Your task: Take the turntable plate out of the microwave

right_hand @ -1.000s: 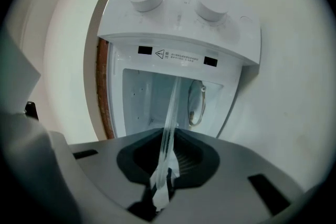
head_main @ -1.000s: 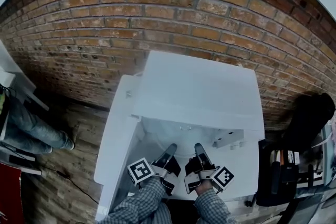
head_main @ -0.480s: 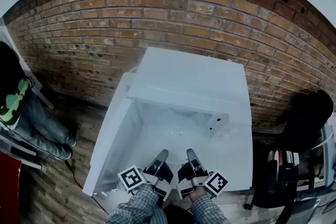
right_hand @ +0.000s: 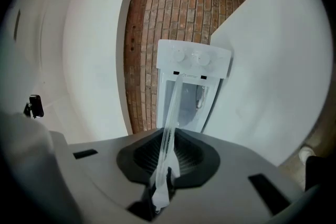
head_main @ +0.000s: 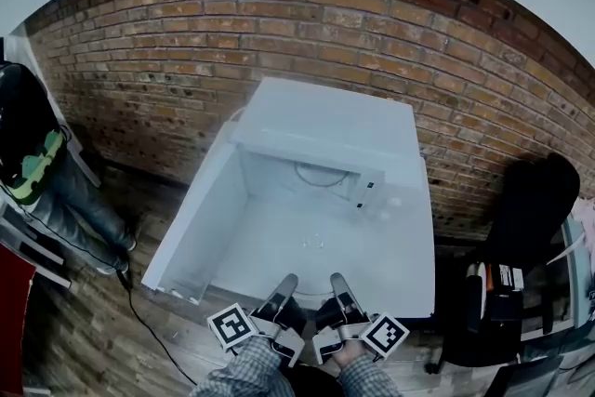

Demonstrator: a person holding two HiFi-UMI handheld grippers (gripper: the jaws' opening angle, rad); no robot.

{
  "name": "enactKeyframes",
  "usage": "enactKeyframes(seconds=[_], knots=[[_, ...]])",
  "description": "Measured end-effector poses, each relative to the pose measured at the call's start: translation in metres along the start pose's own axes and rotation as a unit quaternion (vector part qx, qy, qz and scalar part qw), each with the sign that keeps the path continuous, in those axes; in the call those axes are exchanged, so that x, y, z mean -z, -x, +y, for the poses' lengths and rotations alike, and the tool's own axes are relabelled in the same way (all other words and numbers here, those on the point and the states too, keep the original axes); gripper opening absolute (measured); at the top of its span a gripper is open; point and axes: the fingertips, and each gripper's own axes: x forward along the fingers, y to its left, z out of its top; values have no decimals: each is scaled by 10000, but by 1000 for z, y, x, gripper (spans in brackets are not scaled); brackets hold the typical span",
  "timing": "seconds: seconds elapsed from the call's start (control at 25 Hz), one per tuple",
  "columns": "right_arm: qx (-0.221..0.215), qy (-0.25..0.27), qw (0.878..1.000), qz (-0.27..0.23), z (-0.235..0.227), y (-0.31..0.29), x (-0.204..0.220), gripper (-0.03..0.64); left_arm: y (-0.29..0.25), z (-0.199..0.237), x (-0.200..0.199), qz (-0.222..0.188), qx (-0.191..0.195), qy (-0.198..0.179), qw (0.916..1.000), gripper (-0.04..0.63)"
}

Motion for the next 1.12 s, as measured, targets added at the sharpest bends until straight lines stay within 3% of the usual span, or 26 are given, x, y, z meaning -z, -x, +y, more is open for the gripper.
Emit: enactKeyframes(seconds=[0.48,0.84,1.12], knots=[[-5,-76,10000,32,40,52,33,49,58,-38,26,-115,-121,149,9997,35],[14,-37,9999,-150,64,59,44,51,64,-67,23,213,-19,-114,9997,35],[-140,133,9991,-390,75,54,43,52,61,-77,17,360,201,34,9991,37]])
